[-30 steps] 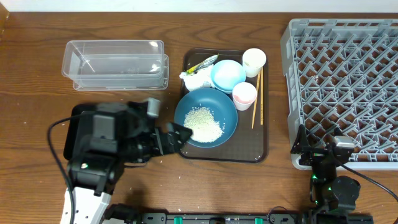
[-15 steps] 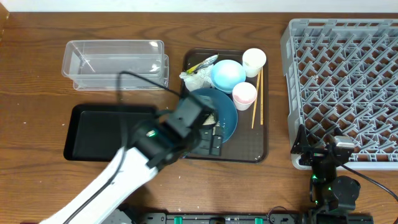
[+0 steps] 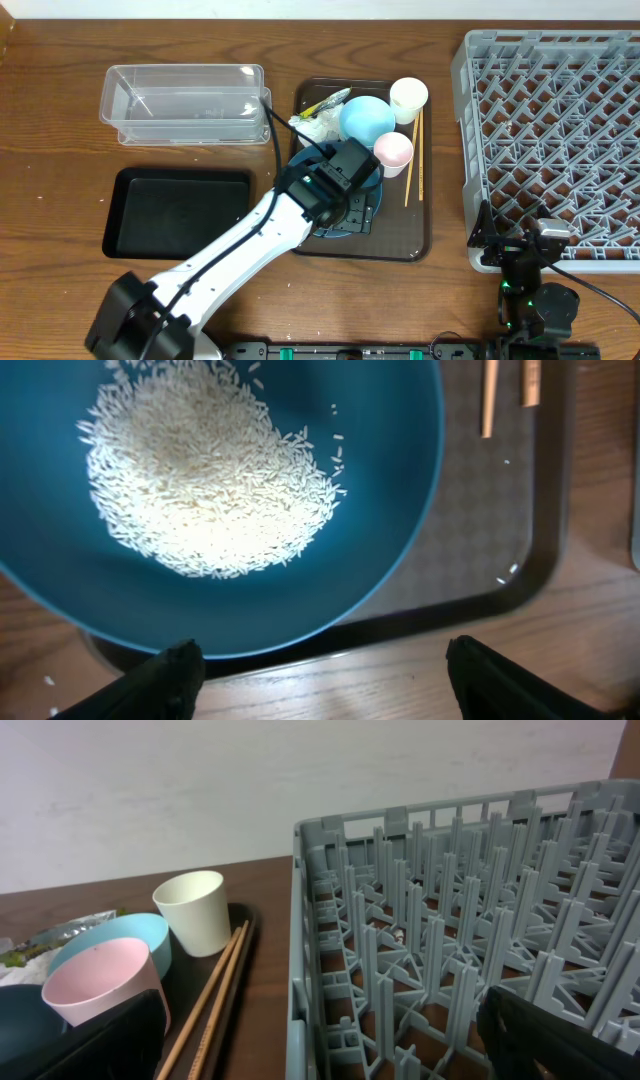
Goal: Sort waste into correct bins and load items into the dishwasher rack
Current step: 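Move the left gripper over the blue plate of rice, then grasp the blue plate rim with the left gripper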
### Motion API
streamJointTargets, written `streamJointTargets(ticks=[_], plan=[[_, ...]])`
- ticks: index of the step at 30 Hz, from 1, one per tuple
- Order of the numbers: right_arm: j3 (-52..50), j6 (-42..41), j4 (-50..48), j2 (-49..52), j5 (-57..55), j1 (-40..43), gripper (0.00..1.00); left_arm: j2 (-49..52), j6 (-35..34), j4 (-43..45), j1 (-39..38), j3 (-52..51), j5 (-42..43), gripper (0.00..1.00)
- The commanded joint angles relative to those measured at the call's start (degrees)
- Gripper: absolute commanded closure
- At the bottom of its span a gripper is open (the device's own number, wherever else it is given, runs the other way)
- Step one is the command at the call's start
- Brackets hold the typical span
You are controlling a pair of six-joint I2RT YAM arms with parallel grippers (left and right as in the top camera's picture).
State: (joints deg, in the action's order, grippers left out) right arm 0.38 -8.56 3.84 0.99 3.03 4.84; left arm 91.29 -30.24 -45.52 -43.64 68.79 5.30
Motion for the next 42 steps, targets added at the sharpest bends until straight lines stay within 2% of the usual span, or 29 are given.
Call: streamJointTargets(ticks=[1,4,11,26,32,42], plan=[[-0.1,-0.4,0.2,-0.3,0.3,-1.5,0.01,1.8,-0.3,0.5,-0.2,0.8,-2.0,0.22],[-0.1,-0.4,0.2,-0.3,0.4,-1.5,0.01,4.0,-0.3,1.3,-0.2,0.7,-4.5,0.22],[-0.1,-0.4,0.2,-0.3,0.3,-1.5,0.01,8.5,-0.3,3.9,-0.3,0.7,-4.5,0.27],[-0.1,-0.4,0.2,-0.3,0.3,-1.5,0.01,10.2,1.5,11.2,-6.3,0.7,-6.2,0.27],[-0.1,-0.4,0.2,-0.3,0.4,-1.5,0.01,11.7,1.4,11.9,-6.6,0.7,-11.0,0.27],[-0.1,-0.4,0.2,-0.3,0.3,-1.5,0.01,12.5,0.7,13.0,-6.6,0.0,-11.4,0.31]])
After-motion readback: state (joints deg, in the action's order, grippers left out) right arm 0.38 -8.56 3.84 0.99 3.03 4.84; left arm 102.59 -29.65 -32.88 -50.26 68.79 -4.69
